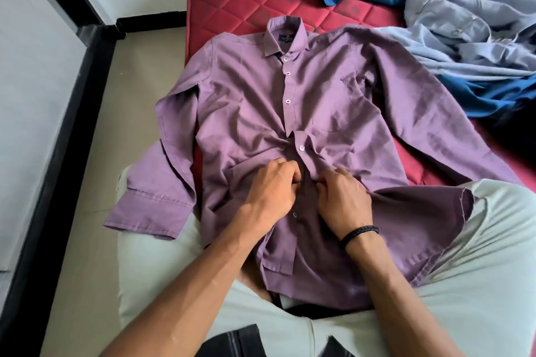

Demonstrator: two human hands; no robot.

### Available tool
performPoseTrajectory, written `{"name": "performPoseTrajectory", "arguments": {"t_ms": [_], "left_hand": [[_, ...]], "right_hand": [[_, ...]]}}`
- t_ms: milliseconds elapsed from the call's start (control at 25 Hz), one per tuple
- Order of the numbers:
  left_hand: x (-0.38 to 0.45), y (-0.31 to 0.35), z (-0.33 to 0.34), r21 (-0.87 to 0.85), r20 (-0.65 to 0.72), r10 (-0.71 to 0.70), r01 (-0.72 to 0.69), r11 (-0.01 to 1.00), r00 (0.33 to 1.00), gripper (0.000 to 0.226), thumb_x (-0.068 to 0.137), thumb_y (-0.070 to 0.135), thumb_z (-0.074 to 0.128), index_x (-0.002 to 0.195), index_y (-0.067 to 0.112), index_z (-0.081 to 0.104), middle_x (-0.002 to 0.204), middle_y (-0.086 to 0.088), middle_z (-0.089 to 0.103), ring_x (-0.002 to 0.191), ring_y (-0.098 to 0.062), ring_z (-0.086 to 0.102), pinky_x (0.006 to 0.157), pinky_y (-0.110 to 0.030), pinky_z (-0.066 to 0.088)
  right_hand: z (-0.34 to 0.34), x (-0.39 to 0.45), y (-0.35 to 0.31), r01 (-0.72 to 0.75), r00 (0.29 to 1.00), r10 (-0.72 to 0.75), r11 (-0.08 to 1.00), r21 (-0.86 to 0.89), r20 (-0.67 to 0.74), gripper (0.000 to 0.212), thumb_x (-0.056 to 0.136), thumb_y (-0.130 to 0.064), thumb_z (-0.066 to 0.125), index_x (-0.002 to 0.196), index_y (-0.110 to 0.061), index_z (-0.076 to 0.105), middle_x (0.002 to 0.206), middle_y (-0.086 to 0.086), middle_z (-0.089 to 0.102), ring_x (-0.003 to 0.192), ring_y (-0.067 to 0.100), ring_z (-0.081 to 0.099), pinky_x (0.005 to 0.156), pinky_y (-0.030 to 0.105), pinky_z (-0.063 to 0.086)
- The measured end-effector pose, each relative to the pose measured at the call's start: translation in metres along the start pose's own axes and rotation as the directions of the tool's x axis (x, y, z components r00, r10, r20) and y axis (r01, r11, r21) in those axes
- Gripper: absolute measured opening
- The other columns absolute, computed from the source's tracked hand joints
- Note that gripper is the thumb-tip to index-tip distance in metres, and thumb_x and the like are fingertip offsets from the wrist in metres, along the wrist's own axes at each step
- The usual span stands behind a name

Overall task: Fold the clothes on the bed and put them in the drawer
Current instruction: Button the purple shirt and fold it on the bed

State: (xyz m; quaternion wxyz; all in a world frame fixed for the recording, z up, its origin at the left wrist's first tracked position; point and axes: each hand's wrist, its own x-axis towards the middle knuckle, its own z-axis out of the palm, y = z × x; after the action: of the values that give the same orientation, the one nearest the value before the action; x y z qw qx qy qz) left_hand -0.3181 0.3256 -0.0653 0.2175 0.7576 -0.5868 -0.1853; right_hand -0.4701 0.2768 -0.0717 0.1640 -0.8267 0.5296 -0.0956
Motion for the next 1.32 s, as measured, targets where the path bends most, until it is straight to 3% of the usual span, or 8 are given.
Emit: {"name": "performPoseTrajectory", "arguments": {"t_ms": [160,280,440,640,800,1000,1160,1320], "left_hand": [[-0.002,0.002,0.0,-0.065,-0.029,-0.031,0.029,0.997,0.999,0.012,0.08,0.019,0.079,0.078,0.021,0.067,0.07,0.008,0.068,0.07,-0.016,0.067,0.071,-0.037,0.056],[-0.008,0.005,0.0,-0.221,-0.066,-0.144,0.126,0.967,0.987,0.012,0.079,0.017,0.081,0.075,0.022,0.07,0.063,0.01,0.069,0.06,-0.004,0.067,0.063,-0.031,0.059],[-0.009,0.009,-0.001,-0.41,-0.014,-0.287,0.256,0.875,0.958,0.017,0.08,0.015,0.081,0.075,0.027,0.071,0.068,0.01,0.071,0.062,0.0,0.068,0.067,-0.025,0.06],[-0.008,0.01,0.002,-0.683,0.215,-0.426,0.447,0.578,0.879,0.017,0.089,0.005,0.077,0.078,0.017,0.073,0.067,-0.003,0.072,0.056,-0.008,0.067,0.062,-0.024,0.057],[-0.01,0.016,0.0,-0.738,0.276,-0.433,0.478,0.476,0.858,0.012,0.093,0.002,0.071,0.084,0.009,0.071,0.07,-0.007,0.07,0.05,0.0,0.063,0.051,-0.012,0.05],[-0.01,0.014,0.003,-0.79,0.25,-0.496,0.472,0.392,0.831,0.01,0.093,0.002,0.072,0.088,0.01,0.074,0.076,-0.009,0.074,0.062,-0.01,0.067,0.058,-0.016,0.056],[-0.01,0.015,0.004,-0.794,0.245,-0.504,0.469,0.386,0.829,0.012,0.092,0.003,0.072,0.086,0.013,0.074,0.074,-0.007,0.074,0.062,-0.011,0.068,0.061,-0.017,0.057],[-0.01,0.017,0.003,-0.785,0.251,-0.534,0.493,0.376,0.807,0.015,0.094,0.022,0.075,0.08,0.016,0.076,0.067,-0.002,0.072,0.064,-0.012,0.065,0.068,-0.024,0.059]], "right_hand": [[-0.012,0.001,0.006,-0.058,0.996,0.085,0.866,0.496,-0.032,0.005,0.096,-0.015,0.061,0.092,-0.012,0.059,0.078,-0.007,0.065,0.072,0.011,0.06,0.071,0.033,0.047],[-0.016,0.0,0.001,-0.039,0.994,0.085,0.856,0.515,-0.066,0.009,0.093,-0.019,0.065,0.088,-0.014,0.059,0.07,-0.008,0.064,0.066,0.008,0.06,0.065,0.029,0.048],[-0.01,0.0,-0.002,0.029,0.998,0.009,0.851,0.524,-0.069,0.007,0.092,-0.019,0.069,0.091,-0.015,0.063,0.073,-0.008,0.067,0.067,0.009,0.064,0.067,0.028,0.052],[-0.006,0.002,0.0,0.027,1.0,-0.016,0.847,0.53,-0.026,0.003,0.092,-0.016,0.069,0.091,-0.014,0.067,0.078,-0.007,0.071,0.068,0.009,0.065,0.071,0.034,0.054],[-0.005,0.003,0.007,-0.001,0.999,-0.022,0.811,0.585,0.032,0.001,0.091,-0.016,0.073,0.092,-0.015,0.074,0.079,-0.007,0.074,0.071,0.008,0.068,0.072,0.031,0.057],[-0.012,-0.001,0.008,-0.137,0.985,0.002,0.609,0.782,0.17,0.01,0.094,-0.013,0.074,0.101,-0.013,0.081,0.08,-0.01,0.076,0.069,-0.002,0.066,0.068,0.013,0.05],[-0.007,-0.002,0.01,-0.261,0.962,0.046,0.437,0.861,0.268,0.01,0.094,-0.014,0.073,0.097,-0.019,0.081,0.082,-0.003,0.078,0.072,0.004,0.062,0.065,0.02,0.051],[0.0,-0.005,0.002,-0.262,0.964,0.147,0.398,0.879,0.221,0.008,0.085,-0.006,0.081,0.093,-0.009,0.081,0.086,0.005,0.08,0.075,0.009,0.067,0.071,0.023,0.055]]}}
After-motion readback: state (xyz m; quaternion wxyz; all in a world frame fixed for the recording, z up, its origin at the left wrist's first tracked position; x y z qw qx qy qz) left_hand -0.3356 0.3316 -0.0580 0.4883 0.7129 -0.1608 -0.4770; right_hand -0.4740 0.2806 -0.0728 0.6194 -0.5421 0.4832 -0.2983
